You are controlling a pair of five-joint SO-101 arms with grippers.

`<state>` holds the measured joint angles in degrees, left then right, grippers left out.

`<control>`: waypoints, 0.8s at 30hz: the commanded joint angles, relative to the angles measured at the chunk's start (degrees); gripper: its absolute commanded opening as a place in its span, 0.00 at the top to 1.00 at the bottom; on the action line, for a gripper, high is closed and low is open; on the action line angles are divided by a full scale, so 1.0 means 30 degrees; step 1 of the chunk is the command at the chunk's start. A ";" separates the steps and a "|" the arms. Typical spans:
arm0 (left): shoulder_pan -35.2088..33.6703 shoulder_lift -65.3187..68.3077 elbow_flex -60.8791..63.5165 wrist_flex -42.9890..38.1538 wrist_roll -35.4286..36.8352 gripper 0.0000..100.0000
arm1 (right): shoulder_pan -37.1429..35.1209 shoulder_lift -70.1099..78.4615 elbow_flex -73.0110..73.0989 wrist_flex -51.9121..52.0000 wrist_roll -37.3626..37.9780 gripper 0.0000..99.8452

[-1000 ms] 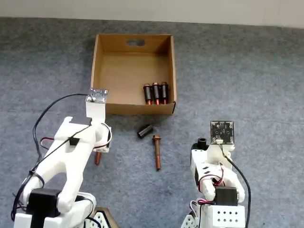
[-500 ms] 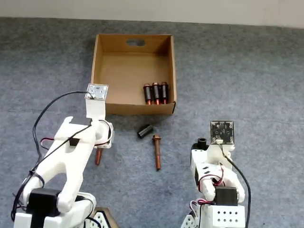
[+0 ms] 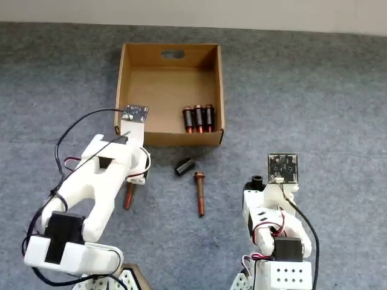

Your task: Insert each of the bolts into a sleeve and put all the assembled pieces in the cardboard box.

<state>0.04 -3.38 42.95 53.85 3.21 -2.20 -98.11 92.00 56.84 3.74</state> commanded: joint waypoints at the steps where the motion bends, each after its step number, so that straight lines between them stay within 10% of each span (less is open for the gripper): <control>1: -0.0015 -0.0718 -0.0513 0.0527 0.0000 0.99 | 0.0190 -0.0249 -0.0132 0.0015 -0.0029 0.99; 9: 0.0103 -0.7927 -0.0513 0.3516 0.0029 0.99 | -0.0278 -0.0249 -0.0308 -0.0103 -0.0176 0.99; 24: 0.0103 -1.9355 0.2681 0.3516 -0.0029 0.99 | -1.0623 -0.0220 -0.1890 -0.5817 -0.0176 0.99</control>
<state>-0.31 -53.85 50.42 64.40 3.12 -30.59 -98.11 88.57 46.73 3.74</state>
